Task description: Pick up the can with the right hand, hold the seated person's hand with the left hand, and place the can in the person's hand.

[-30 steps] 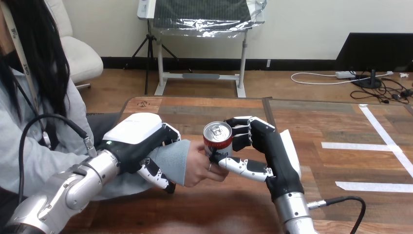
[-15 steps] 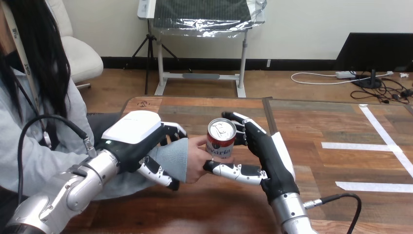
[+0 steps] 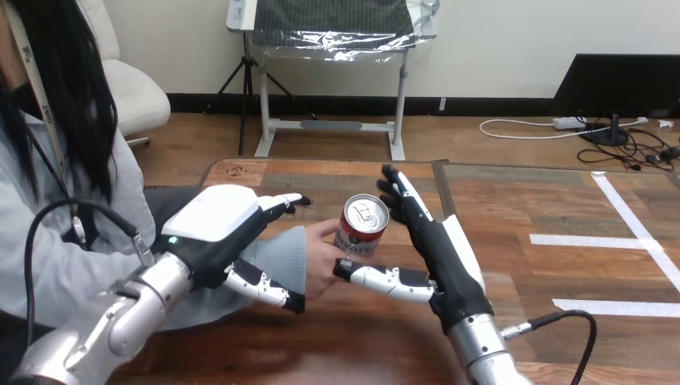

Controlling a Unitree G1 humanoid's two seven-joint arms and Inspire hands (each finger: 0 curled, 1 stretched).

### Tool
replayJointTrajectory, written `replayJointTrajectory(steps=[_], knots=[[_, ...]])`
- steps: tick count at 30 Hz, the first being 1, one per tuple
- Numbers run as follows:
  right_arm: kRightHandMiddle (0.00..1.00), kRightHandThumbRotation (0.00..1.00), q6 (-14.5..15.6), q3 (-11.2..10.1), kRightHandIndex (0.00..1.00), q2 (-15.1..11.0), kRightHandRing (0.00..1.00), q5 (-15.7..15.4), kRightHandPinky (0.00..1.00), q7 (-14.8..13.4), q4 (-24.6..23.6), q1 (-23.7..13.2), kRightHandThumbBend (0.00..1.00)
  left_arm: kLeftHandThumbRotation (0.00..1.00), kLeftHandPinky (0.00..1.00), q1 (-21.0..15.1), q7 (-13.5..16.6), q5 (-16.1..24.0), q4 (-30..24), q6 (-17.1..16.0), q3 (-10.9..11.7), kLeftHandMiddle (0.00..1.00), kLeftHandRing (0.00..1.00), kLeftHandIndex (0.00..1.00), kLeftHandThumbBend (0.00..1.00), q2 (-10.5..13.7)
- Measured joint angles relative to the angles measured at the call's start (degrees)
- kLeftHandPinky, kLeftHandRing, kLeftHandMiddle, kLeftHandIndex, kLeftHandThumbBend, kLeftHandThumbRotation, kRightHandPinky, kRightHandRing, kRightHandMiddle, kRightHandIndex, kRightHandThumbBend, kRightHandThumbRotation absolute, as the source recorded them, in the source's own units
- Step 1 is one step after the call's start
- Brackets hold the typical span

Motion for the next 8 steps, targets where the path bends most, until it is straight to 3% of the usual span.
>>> replayJointTrajectory(steps=[8], knots=[[0.99, 0.56, 0.1, 0.0, 1.00, -1.0, 0.98, 0.2, 1.00, 0.6, -0.1, 0.0, 1.00, 0.57, 0.97, 1.4, 1.7, -0.2, 0.6, -0.2, 0.0, 0.99, 0.99, 1.00, 1.00, -0.6]])
